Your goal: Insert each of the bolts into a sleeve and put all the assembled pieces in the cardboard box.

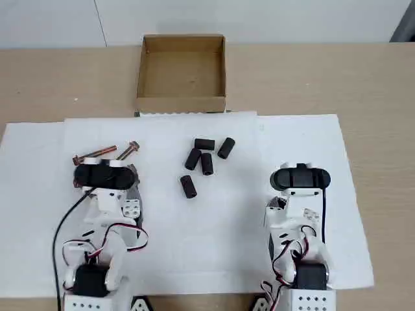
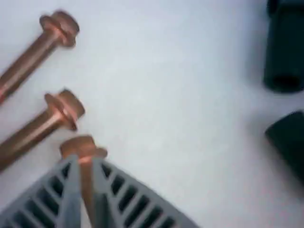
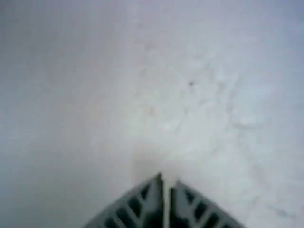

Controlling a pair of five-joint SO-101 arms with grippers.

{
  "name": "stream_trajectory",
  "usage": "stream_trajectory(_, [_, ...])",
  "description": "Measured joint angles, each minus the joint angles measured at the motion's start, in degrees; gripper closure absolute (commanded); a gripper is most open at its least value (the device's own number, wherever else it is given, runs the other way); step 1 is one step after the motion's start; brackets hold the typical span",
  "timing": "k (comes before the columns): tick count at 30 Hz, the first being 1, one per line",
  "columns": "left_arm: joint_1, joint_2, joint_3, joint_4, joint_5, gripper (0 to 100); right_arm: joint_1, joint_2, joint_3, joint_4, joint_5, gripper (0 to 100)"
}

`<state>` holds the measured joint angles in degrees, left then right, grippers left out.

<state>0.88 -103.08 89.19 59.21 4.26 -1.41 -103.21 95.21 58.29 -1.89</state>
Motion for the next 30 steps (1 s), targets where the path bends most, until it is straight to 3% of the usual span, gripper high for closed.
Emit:
stream_trajectory(8, [-3.1, 3.5, -15.3, 7.4, -3.8, 99, 0.0, 0.0, 0.0, 0.0, 0.0, 99.5])
stream_trajectory(13, [-10.0, 18.1, -28.4, 8.5, -6.7, 99, 0.0, 0.0, 0.0, 0.0, 0.0, 99.5])
stream_trajectory(20, [-11.5, 39.7, -46.8, 19.8, -4.0, 99, 0.0, 0.0, 0.1, 0.0, 0.0, 99.5])
stream_trajectory(24, [-11.5, 43.4, -52.2, 21.1, -0.7, 99, 0.0, 0.0, 0.1, 0.0, 0.0, 99.5])
stream_trajectory(30, [-11.5, 44.4, -53.8, 21.0, -2.8, 99, 0.0, 0.0, 0.1, -1.2, 0.0, 99.5])
